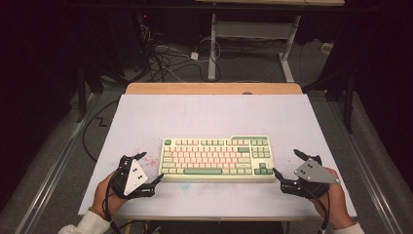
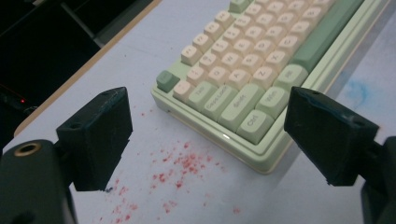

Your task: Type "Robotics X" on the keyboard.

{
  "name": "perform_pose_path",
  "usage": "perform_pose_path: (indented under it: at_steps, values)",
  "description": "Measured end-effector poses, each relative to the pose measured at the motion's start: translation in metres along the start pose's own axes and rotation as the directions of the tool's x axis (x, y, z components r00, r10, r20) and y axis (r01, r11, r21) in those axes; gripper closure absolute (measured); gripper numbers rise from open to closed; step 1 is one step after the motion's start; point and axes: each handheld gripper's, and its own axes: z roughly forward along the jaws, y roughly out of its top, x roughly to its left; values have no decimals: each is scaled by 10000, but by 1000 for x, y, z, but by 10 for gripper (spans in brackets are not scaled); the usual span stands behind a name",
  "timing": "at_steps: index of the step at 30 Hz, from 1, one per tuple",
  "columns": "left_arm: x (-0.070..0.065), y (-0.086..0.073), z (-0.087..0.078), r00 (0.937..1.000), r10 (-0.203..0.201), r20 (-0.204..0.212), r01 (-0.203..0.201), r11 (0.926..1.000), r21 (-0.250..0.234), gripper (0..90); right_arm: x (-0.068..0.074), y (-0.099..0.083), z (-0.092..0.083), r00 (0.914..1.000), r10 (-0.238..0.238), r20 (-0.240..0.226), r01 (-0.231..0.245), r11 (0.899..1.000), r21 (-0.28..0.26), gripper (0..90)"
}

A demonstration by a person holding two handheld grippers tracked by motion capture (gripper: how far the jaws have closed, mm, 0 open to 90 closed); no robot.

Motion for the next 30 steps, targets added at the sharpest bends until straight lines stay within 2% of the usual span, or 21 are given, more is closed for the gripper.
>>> perform_pose_path:
  at_steps: [5, 9, 15, 19, 22, 26, 30]
  values:
    - [-1, -8, 3, 9995, -217, 208, 212, 9995, 228, 145, -5, -11, -3, 9998, 160, 77, -161, 9999, 27, 161]
    - [0, -13, 2, 9989, -427, 191, 420, 9985, 346, 145, -10, -19, -4, 9993, 354, 94, -354, 9994, 23, 162]
    - [-2, -20, 3, 9969, -730, 303, 715, 9962, 491, 145, -9, -32, -5, 9982, 577, 179, -576, 9983, -58, 161]
    - [-8, -22, 4, 9972, -608, 436, 577, 9959, 700, 145, -6, -42, -6, 9964, 834, 166, -832, 9965, -128, 161]
    - [-10, -22, 3, 9966, -639, 516, 606, 9961, 643, 145, -4, -49, -8, 9948, 1002, 205, -999, 9949, -147, 161]
    - [-13, -23, 2, 9974, -512, 511, 474, 9963, 720, 145, -2, -51, -10, 9947, 1016, 177, -1012, 9946, -208, 162]
    - [-13, -22, -2, 9975, -569, 423, 546, 9970, 546, 145, -1, -48, -11, 9960, 872, 186, -864, 9954, -406, 162]
